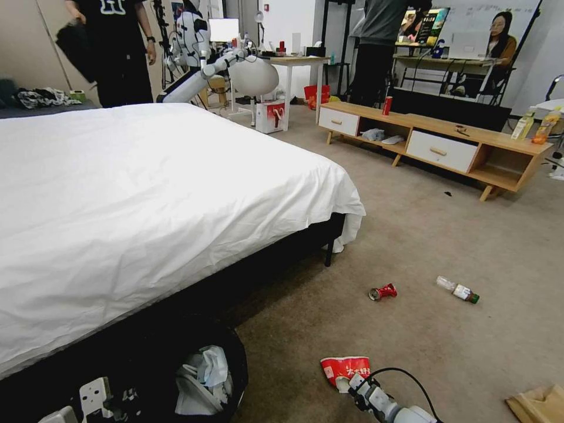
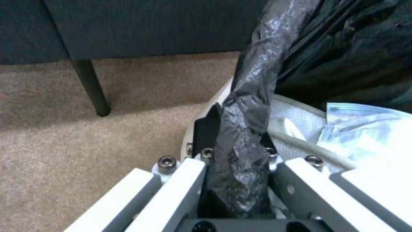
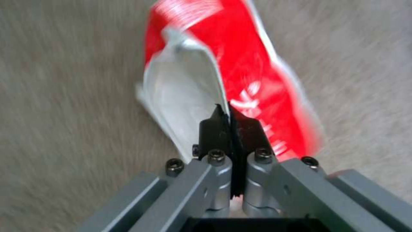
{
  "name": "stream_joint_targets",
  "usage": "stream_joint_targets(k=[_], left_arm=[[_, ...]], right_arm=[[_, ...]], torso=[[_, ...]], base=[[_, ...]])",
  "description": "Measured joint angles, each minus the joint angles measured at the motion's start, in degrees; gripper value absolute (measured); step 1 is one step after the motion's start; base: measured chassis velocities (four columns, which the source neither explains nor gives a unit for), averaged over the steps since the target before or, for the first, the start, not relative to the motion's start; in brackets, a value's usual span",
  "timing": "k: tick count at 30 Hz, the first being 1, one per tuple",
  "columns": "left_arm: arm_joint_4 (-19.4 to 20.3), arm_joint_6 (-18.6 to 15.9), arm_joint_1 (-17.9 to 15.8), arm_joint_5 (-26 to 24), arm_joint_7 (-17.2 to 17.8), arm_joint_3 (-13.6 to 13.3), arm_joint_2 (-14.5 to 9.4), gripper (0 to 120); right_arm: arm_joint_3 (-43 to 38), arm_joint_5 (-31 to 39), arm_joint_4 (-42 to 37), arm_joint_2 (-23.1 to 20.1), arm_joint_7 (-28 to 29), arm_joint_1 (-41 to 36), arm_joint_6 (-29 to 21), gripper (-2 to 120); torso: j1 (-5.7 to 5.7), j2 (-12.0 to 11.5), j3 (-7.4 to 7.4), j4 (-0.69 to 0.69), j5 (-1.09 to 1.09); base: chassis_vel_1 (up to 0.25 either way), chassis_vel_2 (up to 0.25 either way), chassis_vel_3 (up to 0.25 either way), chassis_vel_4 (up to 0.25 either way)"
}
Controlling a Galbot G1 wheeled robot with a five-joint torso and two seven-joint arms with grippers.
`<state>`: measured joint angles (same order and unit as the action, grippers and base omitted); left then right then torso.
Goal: Pick up the trash bin and place the garbage on the floor into it.
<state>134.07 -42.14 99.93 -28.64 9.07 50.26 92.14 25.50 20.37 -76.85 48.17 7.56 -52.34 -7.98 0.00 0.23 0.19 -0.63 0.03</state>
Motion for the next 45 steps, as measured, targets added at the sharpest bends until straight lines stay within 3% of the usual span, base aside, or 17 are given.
stream_joint_targets(k=[4,7,11,13,19,36,45], left_arm=[[0.31,0.0,0.18,-0.04,0.0,-0.21,0.0,2],[1.05,0.0,0.6,-0.22,0.02,-0.52,0.0,2],[1.41,0.0,0.81,-0.62,0.13,-0.57,0.0,2],[1.71,-0.01,0.9,-1.63,0.33,-0.65,-0.16,2],[2.34,0.0,0.84,-3.62,0.66,-0.61,-1.41,2],[3.0,0.0,-2.19,-14.08,1.62,-0.57,-5.59,2],[2.19,-0.01,-3.23,-15.64,0.17,-1.32,-8.01,2]], right_arm=[[-3.28,2.52,-6.44,-3.06,1.72,-1.9,-1.11,0],[-9.14,4.32,-15.71,-7.92,3.06,-4.88,-2.57,0],[-13.02,4.99,-20.3,-11.04,3.47,-6.79,-2.69,0],[-18.43,5.35,-24.79,-14.2,3.46,-9.56,-1.92,0],[-26.79,7.95,-31.0,-18.62,2.8,-12.47,0.58,0],[-28.13,14.49,-45.15,-20.67,3.16,-7.96,4.45,0],[-24.75,29.01,-52.9,-19.35,0.52,-0.62,8.02,0]], torso=[[0.0,0.0,0.0,-0.01,-0.03],[0.0,0.0,0.0,0.01,0.02],[0.0,0.0,-0.01,0.01,-0.06],[0.0,0.0,-0.01,0.0,0.02],[0.0,-0.01,-0.01,0.01,-0.02],[0.0,0.0,-0.01,0.01,-0.04],[0.0,0.0,-0.01,0.02,-0.04]], base=[[0.0,0.0,0.0,0.0],[0.0,0.0,0.0,0.0],[0.0,0.0,0.0,0.0],[0.0,0.0,0.0,0.0],[0.0,0.0,0.0,0.0],[0.0,0.0,0.0,0.0],[0.0,0.0,0.0,0.0]])
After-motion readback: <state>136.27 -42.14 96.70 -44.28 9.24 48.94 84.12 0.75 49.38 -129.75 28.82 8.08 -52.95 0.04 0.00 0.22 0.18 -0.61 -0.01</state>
